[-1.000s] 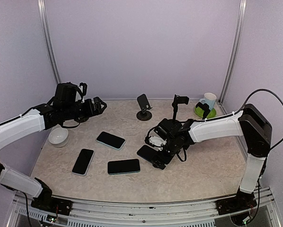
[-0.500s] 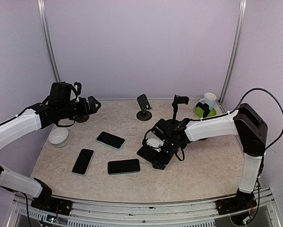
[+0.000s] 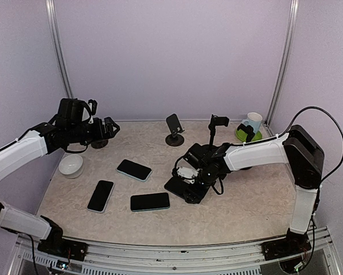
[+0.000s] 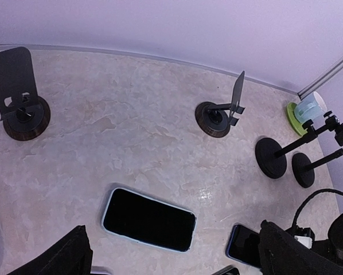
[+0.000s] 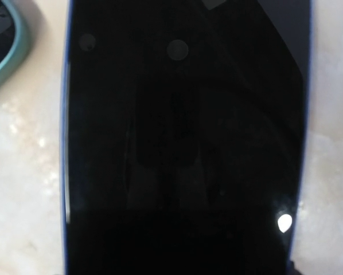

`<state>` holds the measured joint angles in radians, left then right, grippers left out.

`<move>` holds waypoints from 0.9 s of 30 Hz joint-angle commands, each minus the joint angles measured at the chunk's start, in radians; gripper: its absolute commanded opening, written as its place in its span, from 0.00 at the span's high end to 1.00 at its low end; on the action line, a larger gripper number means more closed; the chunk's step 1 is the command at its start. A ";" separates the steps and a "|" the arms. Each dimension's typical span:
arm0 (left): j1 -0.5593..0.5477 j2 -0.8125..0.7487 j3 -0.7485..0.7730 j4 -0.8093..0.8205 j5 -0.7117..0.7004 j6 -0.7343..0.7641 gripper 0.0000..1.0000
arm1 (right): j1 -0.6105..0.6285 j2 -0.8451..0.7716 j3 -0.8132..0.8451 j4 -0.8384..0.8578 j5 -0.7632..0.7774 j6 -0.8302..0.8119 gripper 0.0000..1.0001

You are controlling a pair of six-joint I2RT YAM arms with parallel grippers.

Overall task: Place the phone on the phone stand
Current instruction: Pick up the phone at the center of the board, then place the phone at the center of the board.

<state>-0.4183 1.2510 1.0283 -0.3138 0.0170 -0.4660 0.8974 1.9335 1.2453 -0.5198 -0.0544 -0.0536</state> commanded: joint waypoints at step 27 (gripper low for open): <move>0.058 0.060 0.061 -0.085 0.348 0.093 0.01 | 0.040 -0.265 -0.131 0.211 0.176 -0.092 0.53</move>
<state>-0.3504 1.2945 1.1038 -0.4343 0.3122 -0.3904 0.9249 1.7126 1.1202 -0.3767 0.0879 -0.1333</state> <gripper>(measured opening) 0.988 0.724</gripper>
